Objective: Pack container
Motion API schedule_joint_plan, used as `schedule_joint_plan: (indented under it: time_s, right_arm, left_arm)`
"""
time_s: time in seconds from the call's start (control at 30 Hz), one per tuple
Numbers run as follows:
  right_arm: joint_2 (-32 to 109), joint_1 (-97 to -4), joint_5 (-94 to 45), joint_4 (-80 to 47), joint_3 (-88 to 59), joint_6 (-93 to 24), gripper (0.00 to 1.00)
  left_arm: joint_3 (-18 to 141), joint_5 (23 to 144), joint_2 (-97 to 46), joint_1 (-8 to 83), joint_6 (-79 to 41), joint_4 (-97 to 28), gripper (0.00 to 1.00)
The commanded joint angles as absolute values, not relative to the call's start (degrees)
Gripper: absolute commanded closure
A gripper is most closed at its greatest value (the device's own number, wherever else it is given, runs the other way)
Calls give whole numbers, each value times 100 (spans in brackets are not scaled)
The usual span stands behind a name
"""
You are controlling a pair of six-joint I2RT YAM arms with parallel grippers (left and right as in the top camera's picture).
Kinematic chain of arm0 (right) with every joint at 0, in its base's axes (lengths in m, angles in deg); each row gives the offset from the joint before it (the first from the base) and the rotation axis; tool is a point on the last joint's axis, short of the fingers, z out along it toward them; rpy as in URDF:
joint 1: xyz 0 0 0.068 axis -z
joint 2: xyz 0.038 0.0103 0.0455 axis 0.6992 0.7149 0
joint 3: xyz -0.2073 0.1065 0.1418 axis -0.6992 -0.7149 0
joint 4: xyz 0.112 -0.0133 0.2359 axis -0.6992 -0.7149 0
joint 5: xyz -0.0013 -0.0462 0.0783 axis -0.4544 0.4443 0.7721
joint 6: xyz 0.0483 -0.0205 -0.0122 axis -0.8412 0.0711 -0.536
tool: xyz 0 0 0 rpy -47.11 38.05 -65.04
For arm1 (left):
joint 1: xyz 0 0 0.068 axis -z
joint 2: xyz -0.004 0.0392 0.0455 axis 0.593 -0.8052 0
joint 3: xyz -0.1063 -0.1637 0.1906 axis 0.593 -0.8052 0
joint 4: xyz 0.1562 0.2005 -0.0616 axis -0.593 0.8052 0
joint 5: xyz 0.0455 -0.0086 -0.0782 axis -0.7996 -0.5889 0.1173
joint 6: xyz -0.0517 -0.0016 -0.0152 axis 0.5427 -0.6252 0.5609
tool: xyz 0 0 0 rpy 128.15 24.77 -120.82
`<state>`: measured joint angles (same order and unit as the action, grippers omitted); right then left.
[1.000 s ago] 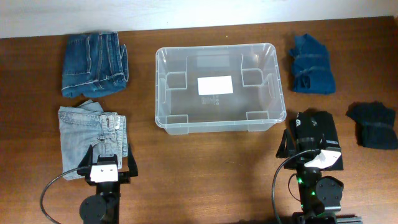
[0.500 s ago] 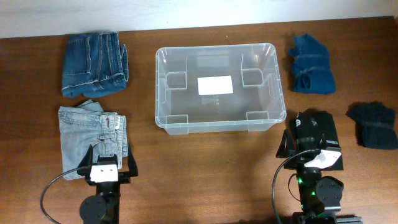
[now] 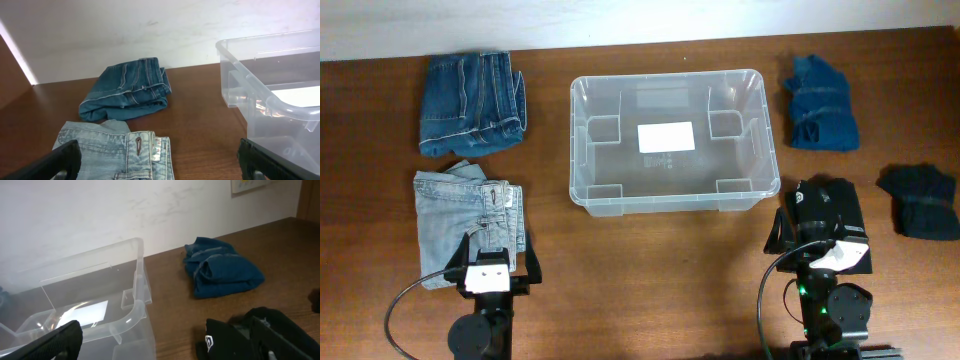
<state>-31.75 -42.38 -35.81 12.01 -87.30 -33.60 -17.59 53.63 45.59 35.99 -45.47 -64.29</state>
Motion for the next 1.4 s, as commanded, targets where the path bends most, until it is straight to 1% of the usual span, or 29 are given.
schedule_joint_plan:
  time_s: [0.0, 0.4, 0.7, 0.8, 0.93, 1.03, 1.1, 1.23, 1.3, 1.37]
  right_arm:
    - [-3230, -4284, -3529, 1171, -8765, -3301, 2]
    - [-3230, -4286, -3522, 1324, -8765, -3342, 2]
    - [-3219, -4286, -3452, 1169, -8765, -3342, 2]
    - [-3219, -4284, -3350, 1368, -8763, -3346, 2]
    - [-3219, -4286, -2729, 1846, -8518, -3340, 2]
    - [-3186, -4284, -2714, 1838, -8046, -3141, 2]
    - [-3066, -4284, -2829, 1584, -7539, -2903, 2]
    - [-2382, -4284, -3308, 520, -6354, -2606, 1]
    - [-1639, -4278, -3623, -47, -5592, -2369, 2]
    - [-741, -4276, -4307, -645, -4735, -2361, 2]
  left_arm:
    - [-1781, 5322, 4592, 3623, -4639, -6422, 1]
    - [-1781, 5322, 4592, 3623, -4639, -6422, 1]
    - [-1781, 5322, 4592, 3623, -4639, -6422, 1]
    - [-1781, 5322, 4592, 3623, -4639, -6422, 1]
    - [-1781, 5322, 4592, 3623, -4639, -6422, 1]
    - [-1781, 5322, 4592, 3623, -4639, -6422, 1]
    - [-1781, 5322, 4592, 3623, -4639, -6422, 1]
    - [-1781, 5322, 4592, 3623, -4639, -6422, 1]
    - [-1781, 5322, 4592, 3623, -4639, -6422, 1]
    - [-1781, 5322, 4592, 3623, -4639, -6422, 1]
